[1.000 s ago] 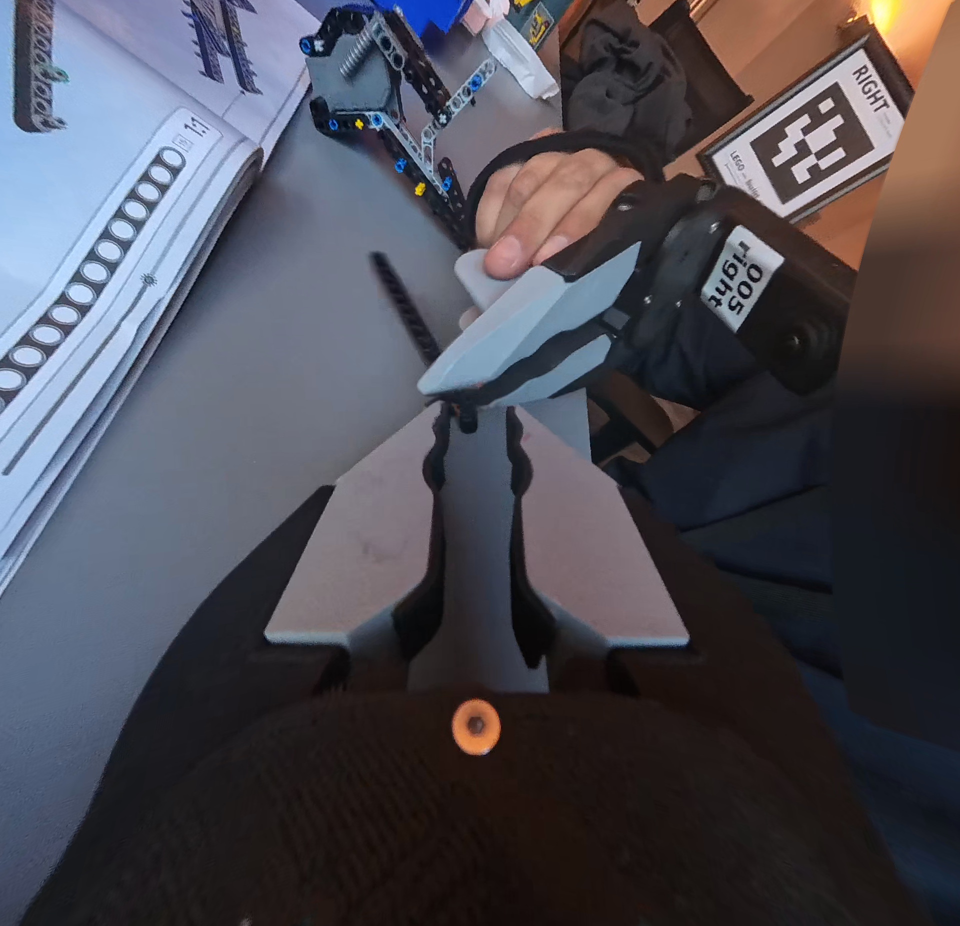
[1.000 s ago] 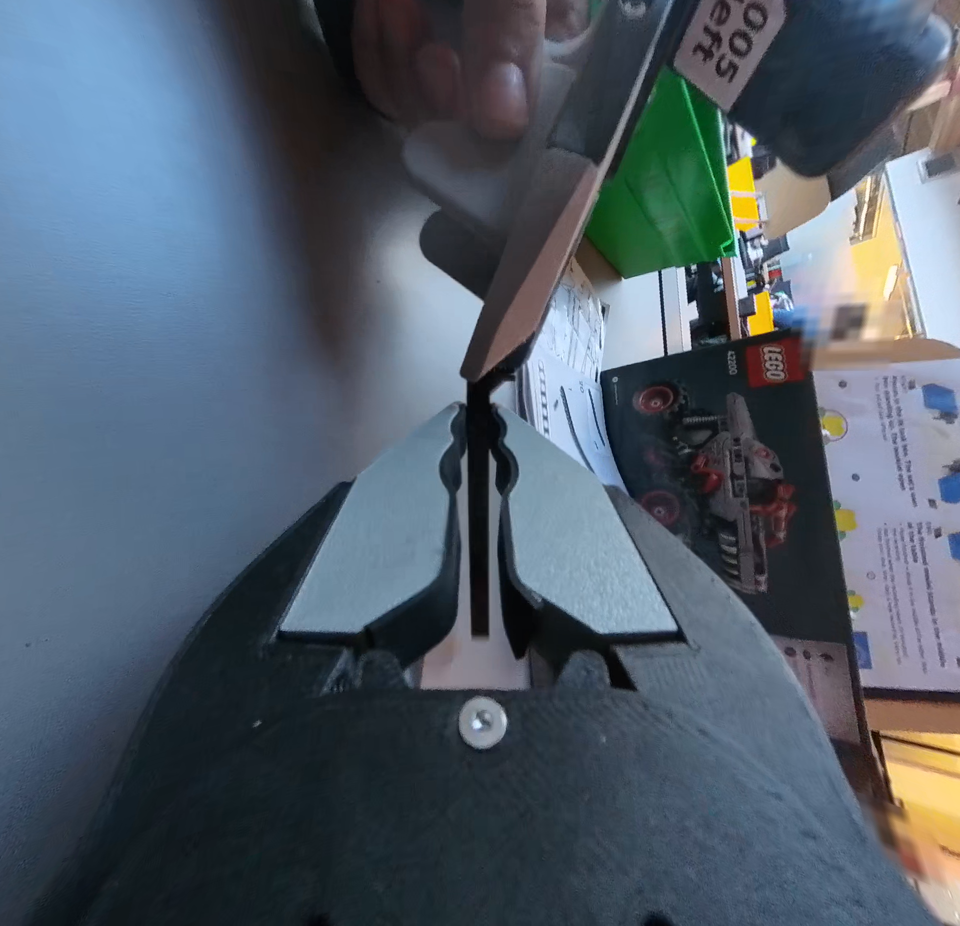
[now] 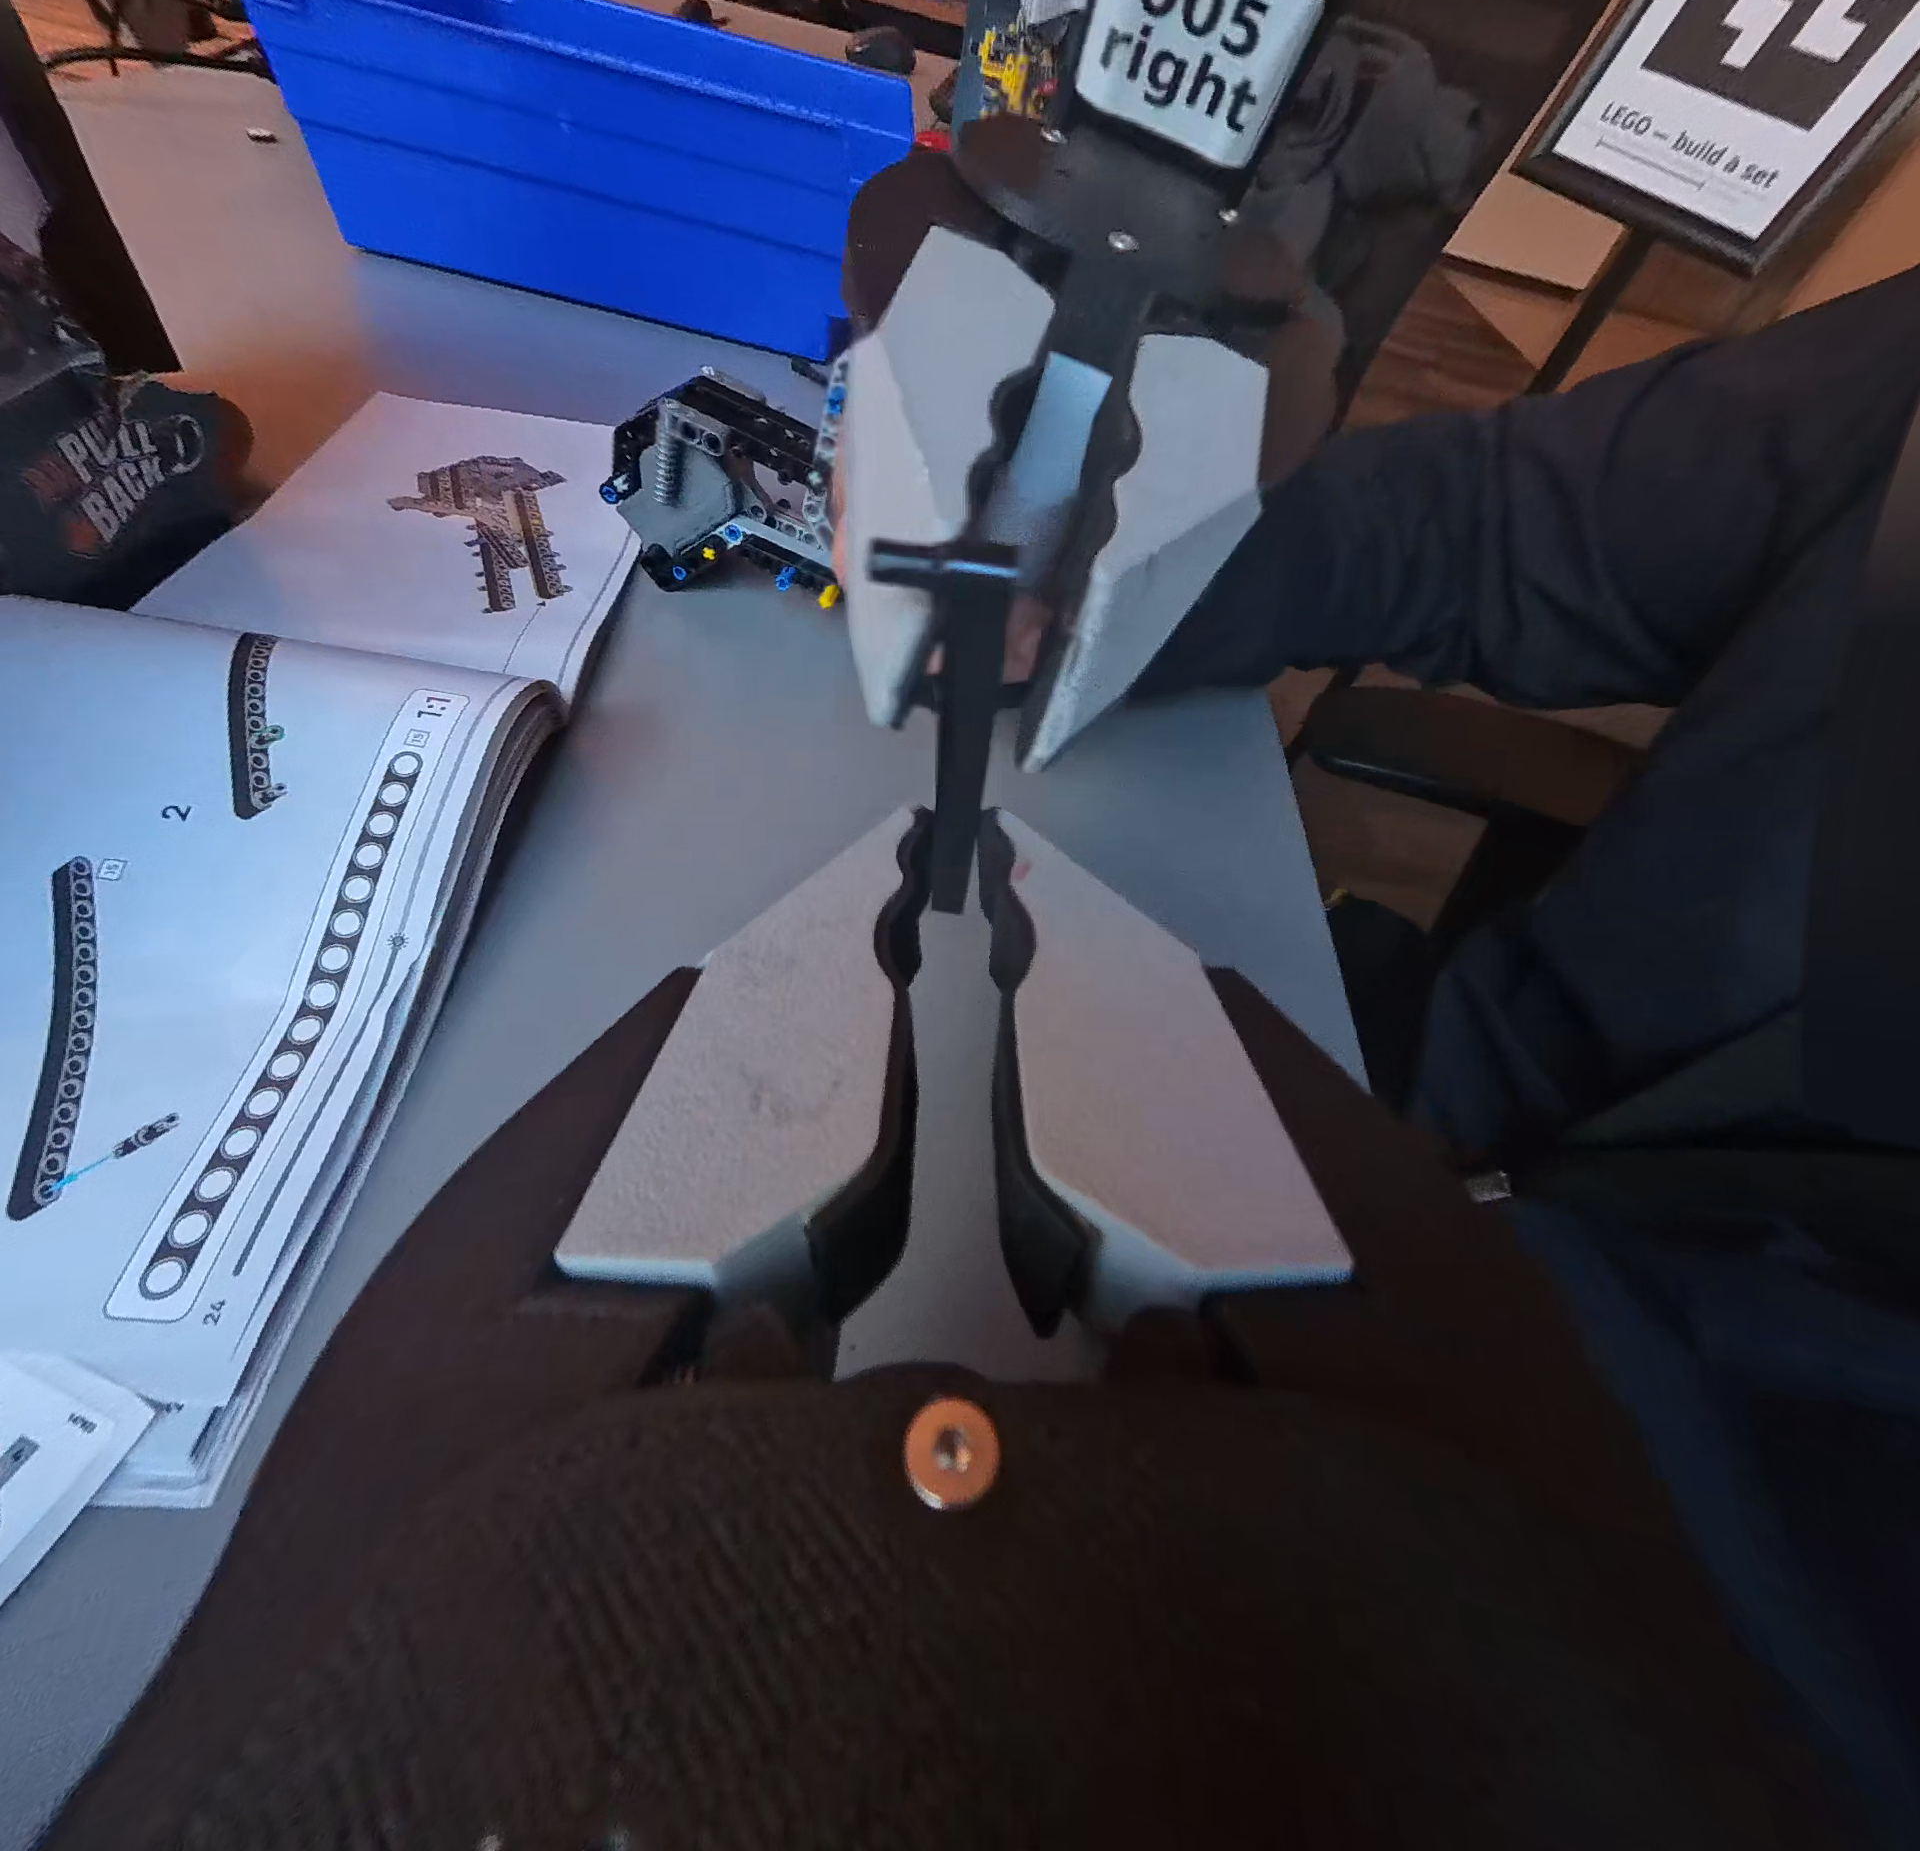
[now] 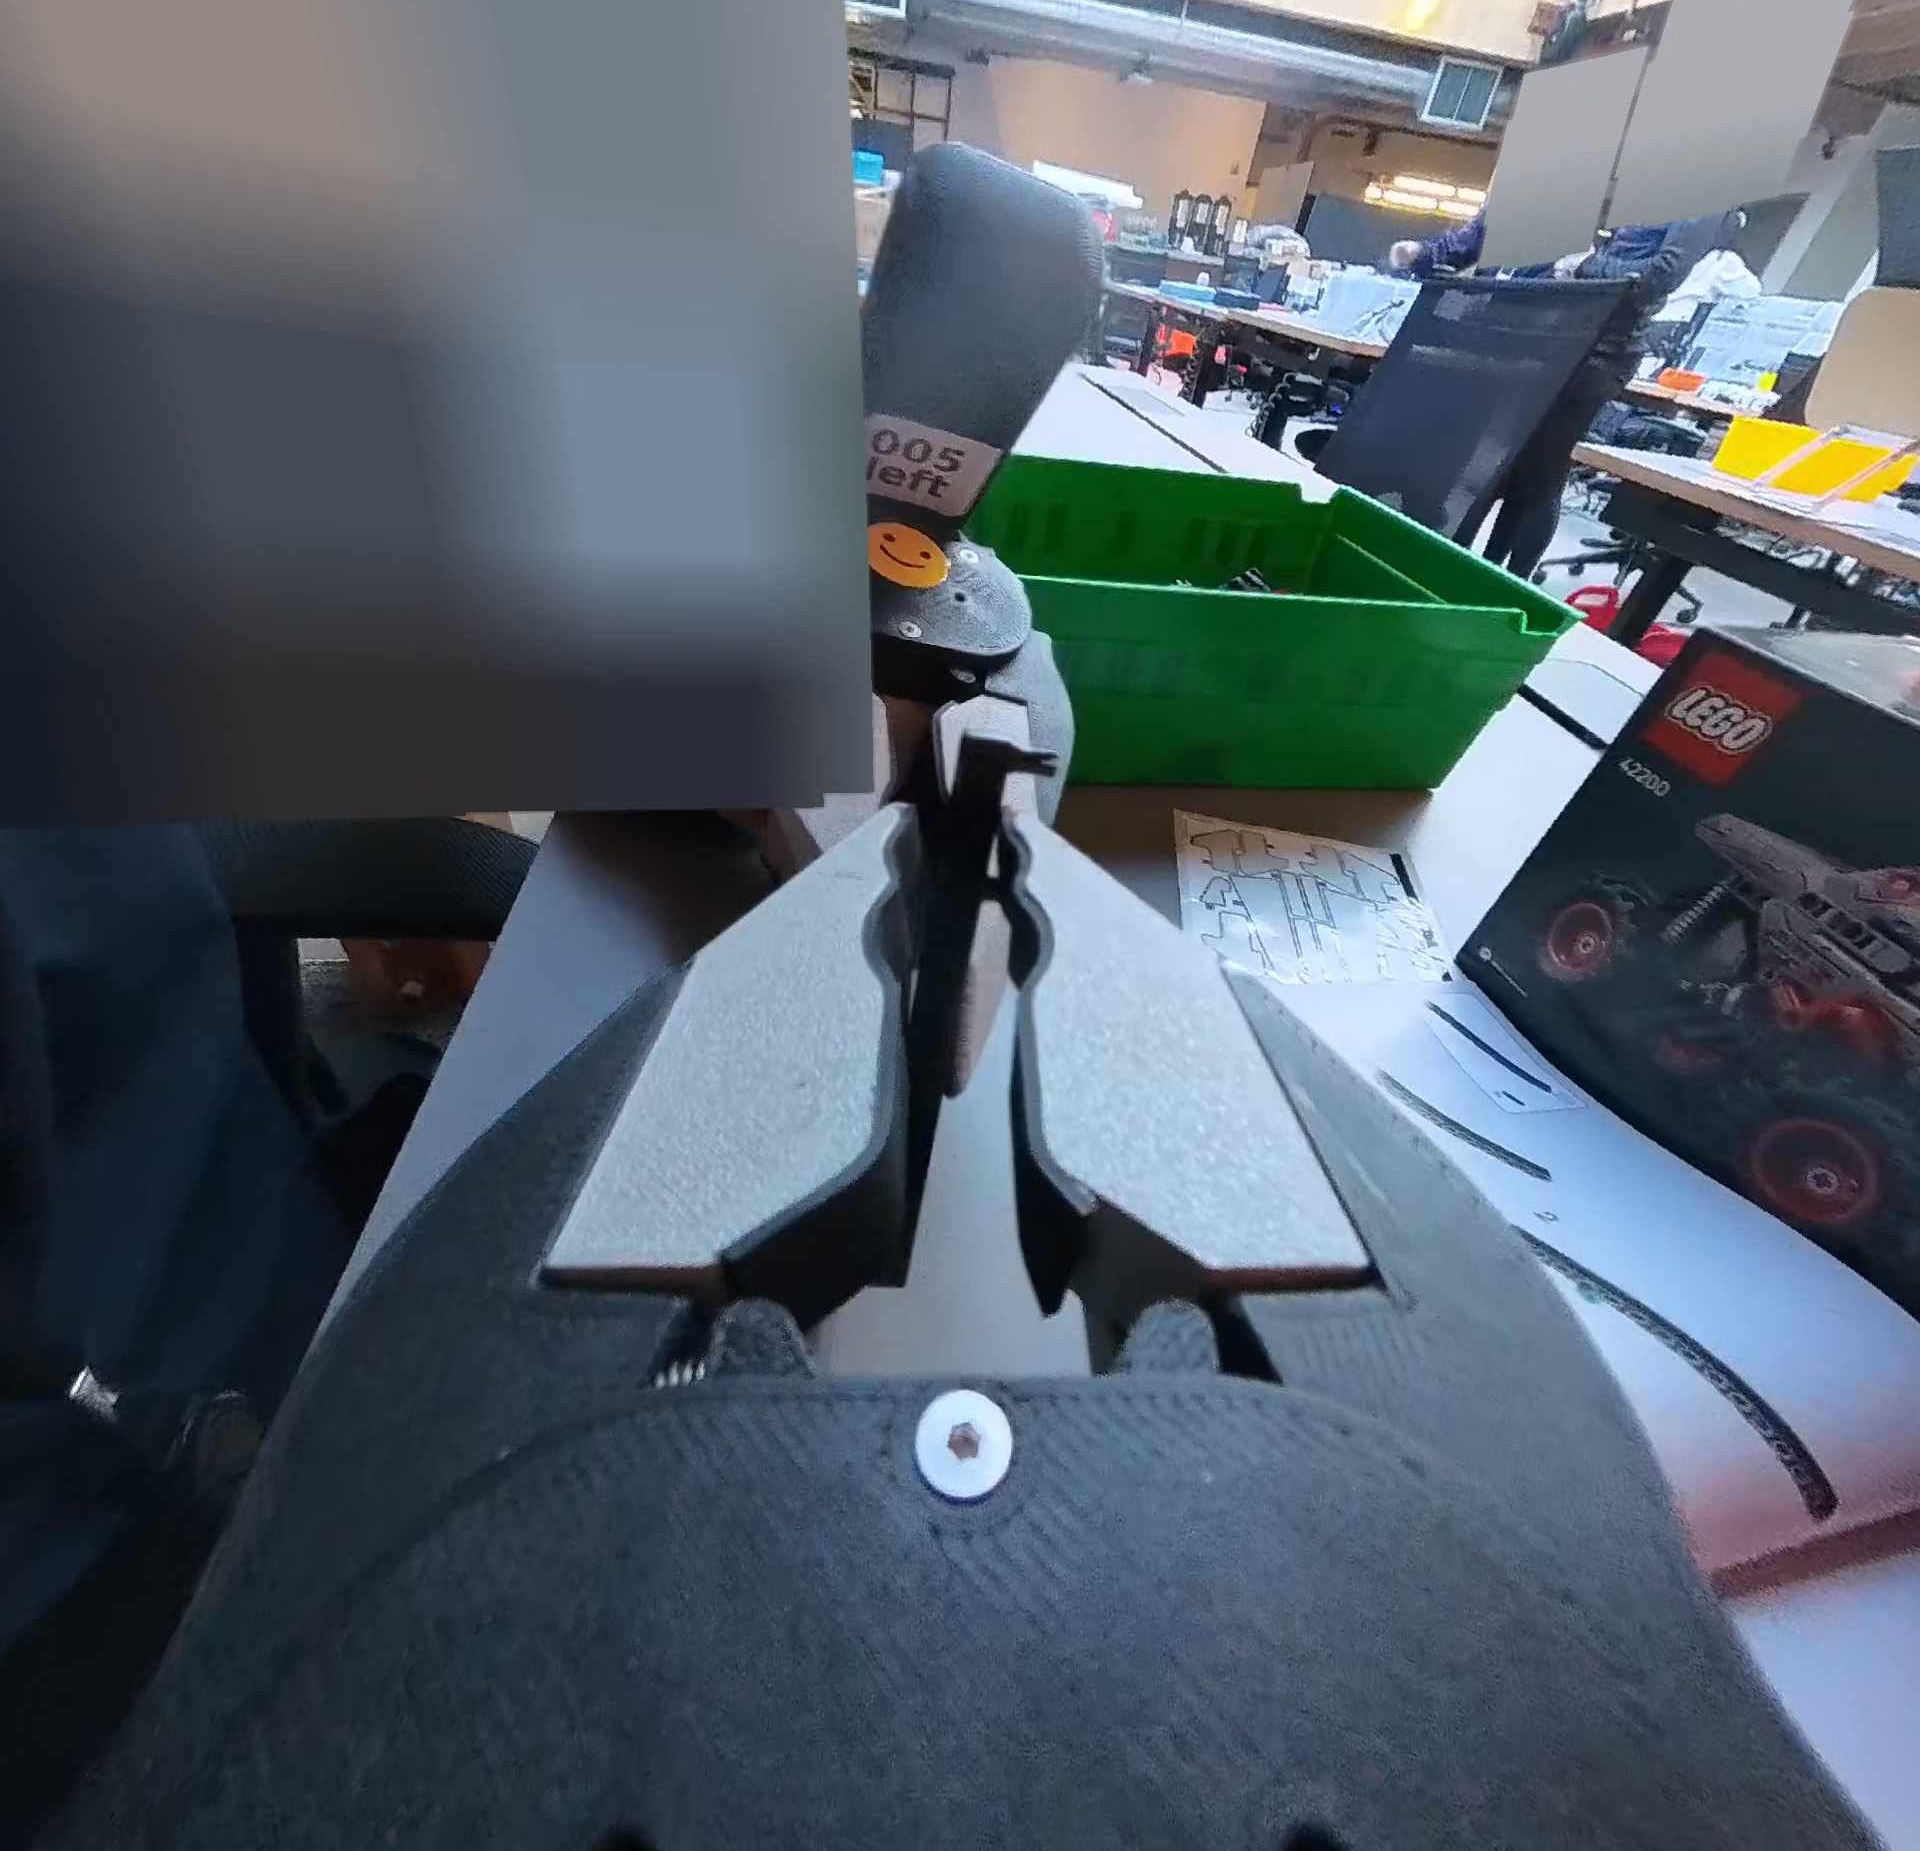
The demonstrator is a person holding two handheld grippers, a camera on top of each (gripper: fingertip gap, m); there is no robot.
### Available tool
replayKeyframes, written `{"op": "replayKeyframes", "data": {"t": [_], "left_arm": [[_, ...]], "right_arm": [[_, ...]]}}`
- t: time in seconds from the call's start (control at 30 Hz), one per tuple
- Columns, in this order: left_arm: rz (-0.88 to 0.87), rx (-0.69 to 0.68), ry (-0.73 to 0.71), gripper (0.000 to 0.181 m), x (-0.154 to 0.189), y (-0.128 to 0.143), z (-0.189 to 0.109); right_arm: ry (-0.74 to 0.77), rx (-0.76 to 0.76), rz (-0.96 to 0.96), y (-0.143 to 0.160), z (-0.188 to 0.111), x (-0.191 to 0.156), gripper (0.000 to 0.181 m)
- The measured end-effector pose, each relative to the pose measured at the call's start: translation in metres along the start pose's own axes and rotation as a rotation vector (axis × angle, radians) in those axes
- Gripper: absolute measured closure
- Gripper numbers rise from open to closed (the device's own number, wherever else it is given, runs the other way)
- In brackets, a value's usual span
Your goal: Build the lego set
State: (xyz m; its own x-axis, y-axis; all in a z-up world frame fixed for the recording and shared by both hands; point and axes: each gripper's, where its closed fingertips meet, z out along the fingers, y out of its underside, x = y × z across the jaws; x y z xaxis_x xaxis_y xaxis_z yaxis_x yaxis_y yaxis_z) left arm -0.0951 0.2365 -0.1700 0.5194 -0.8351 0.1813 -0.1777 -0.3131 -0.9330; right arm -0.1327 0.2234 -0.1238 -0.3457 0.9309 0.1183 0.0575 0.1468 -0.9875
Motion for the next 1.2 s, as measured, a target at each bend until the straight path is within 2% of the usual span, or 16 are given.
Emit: {"op": "replayKeyframes", "data": {"t": [0.07, 0.27, 0.33, 0.43, 0.8, 1.07, 1.2], "left_arm": [[0.033, -0.024, -0.022, 0.175, -0.001, 0.003, 0.002], [0.090, -0.036, -0.050, 0.175, -0.001, 0.003, 0.002], [0.099, -0.042, -0.056, 0.175, -0.001, 0.004, 0.001], [0.120, -0.061, -0.060, 0.175, 0.000, 0.007, 0.003], [0.098, -0.080, -0.035, 0.175, 0.003, 0.011, 0.004], [0.135, -0.108, -0.144, 0.175, -0.013, 0.013, 0.001], [0.176, -0.131, -0.160, 0.175, -0.012, 0.017, 0.004]], "right_arm": [[-0.019, 0.007, 0.023, -0.002, 0.000, -0.001, 0.161], [0.002, 0.011, 0.001, -0.004, -0.003, 0.000, 0.160], [0.014, 0.023, 0.002, -0.007, -0.004, 0.002, 0.155], [0.013, 0.026, -0.013, -0.008, -0.006, 0.001, 0.166], [0.031, 0.029, -0.095, -0.012, -0.008, -0.002, 0.167], [-0.007, 0.016, -0.036, -0.008, -0.013, -0.002, 0.168], [-0.023, -0.020, -0.074, -0.004, -0.012, -0.008, 0.169]]}}
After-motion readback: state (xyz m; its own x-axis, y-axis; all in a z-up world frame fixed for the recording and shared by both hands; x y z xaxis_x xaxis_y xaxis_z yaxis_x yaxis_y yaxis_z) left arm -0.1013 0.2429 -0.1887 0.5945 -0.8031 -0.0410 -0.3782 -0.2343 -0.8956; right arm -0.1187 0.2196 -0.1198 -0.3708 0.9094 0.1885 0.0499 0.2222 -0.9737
